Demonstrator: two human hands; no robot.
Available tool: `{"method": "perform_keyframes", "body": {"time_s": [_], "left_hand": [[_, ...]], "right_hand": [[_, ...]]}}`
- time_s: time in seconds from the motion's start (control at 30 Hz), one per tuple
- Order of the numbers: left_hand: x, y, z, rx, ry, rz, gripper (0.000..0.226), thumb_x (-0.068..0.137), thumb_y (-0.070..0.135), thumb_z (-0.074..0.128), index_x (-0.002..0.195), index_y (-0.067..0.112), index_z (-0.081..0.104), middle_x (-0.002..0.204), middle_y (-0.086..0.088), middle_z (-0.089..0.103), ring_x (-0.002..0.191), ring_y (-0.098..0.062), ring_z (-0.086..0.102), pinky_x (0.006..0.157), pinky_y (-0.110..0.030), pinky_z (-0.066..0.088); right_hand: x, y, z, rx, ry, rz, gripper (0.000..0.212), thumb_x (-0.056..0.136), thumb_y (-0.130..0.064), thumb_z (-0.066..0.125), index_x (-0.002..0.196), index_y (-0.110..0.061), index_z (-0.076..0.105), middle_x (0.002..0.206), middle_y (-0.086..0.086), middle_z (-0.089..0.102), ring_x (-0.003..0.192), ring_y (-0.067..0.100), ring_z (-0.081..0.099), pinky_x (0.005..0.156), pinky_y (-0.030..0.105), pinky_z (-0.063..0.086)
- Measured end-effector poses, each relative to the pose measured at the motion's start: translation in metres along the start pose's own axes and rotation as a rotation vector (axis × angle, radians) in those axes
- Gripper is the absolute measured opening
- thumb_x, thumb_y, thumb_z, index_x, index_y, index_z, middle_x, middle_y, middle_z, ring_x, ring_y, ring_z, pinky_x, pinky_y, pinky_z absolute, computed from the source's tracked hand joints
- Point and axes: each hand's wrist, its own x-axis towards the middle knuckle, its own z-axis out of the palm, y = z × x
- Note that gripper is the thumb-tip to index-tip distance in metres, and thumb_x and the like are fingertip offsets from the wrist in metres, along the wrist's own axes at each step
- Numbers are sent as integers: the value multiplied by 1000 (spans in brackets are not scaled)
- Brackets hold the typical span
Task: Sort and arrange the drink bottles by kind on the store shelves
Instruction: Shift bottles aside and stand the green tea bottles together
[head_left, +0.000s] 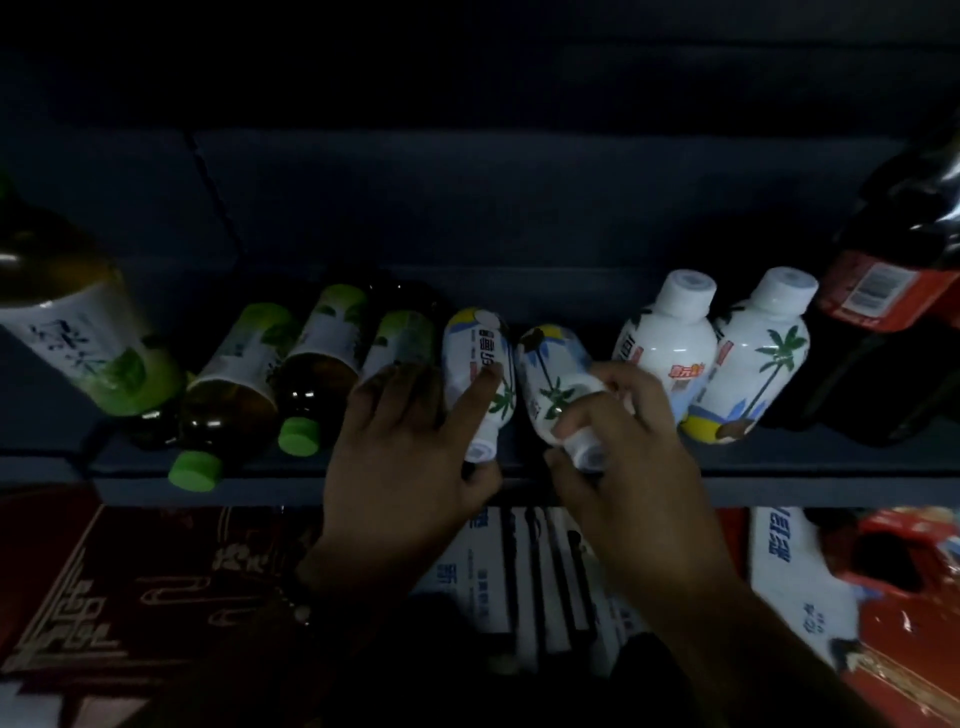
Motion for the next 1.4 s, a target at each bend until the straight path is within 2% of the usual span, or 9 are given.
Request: {"method": "perform_keyframes", "body": {"time_s": [0.1,0.23,0.43,0.63,0.8,1.0,1.1,1.3,1.4], "left_hand": [[4,-5,2,-78,-16,-13,63,79,41,59,140,23,57,110,-17,69,110,-37,60,98,-46,36],[10,-10,1,-263,-33,-57,63,78,42,53,137,21,59,100,-14,72,103,-36,64,100,-47,40],[33,-21,-30,-554,-65,-163,58,84,50,47,138,29,53,114,-5,70,99,-26,64,83,-41,53],[77,-24,-32,-449,-54,-79,50,99,46,44,143,23,44,124,-13,64,113,-35,59,91,-45,48],[103,-29,-18,-354,-139,-121,58,100,52,41,151,26,32,126,-10,65,116,-32,58,95,-44,47],[69,-39,-33,-434,-106,-67,67,98,54,44,156,37,16,155,-8,31,136,-31,37,108,-48,37],[22,-67,-40,-383,-83,-107,68,97,58,41,156,38,11,163,-7,18,144,-30,25,114,-49,29],[-57,-110,-26,-50,-190,-31,75,92,64,42,153,20,35,157,-21,32,144,-41,32,115,-61,24],[-56,-114,-20,28,-201,-2,80,82,59,68,148,21,44,150,-22,43,138,-42,41,113,-61,23]], "right_hand": [[21,-24,-26,-30,20,43,20,82,-15,72,92,-25,58,107,-8,52,89,-2,49,75,2,38],[63,-45,-41,-71,-38,166,10,88,-19,67,94,-25,60,88,-5,62,82,10,60,62,13,39],[103,-54,-32,-267,-176,292,35,97,-20,55,129,-8,55,130,13,58,118,26,54,75,17,32],[106,-46,-13,-285,-94,292,55,98,-19,52,150,-15,34,137,19,43,124,32,48,95,27,37],[97,-40,-15,-217,-66,273,64,94,-20,57,151,-19,30,137,12,43,124,26,47,90,21,33],[52,-70,-15,-301,86,-73,60,88,-18,62,144,-19,39,138,4,41,113,19,48,80,28,45],[29,-85,7,-220,14,-189,58,89,-21,62,143,-21,41,143,1,37,115,16,47,79,26,45],[5,-76,79,-184,-290,-167,83,92,-44,56,154,-40,0,161,-6,-20,147,27,16,104,39,42],[5,-71,98,-153,-238,-179,83,88,-29,64,152,-41,11,163,-3,-9,145,29,23,101,41,45]]}}
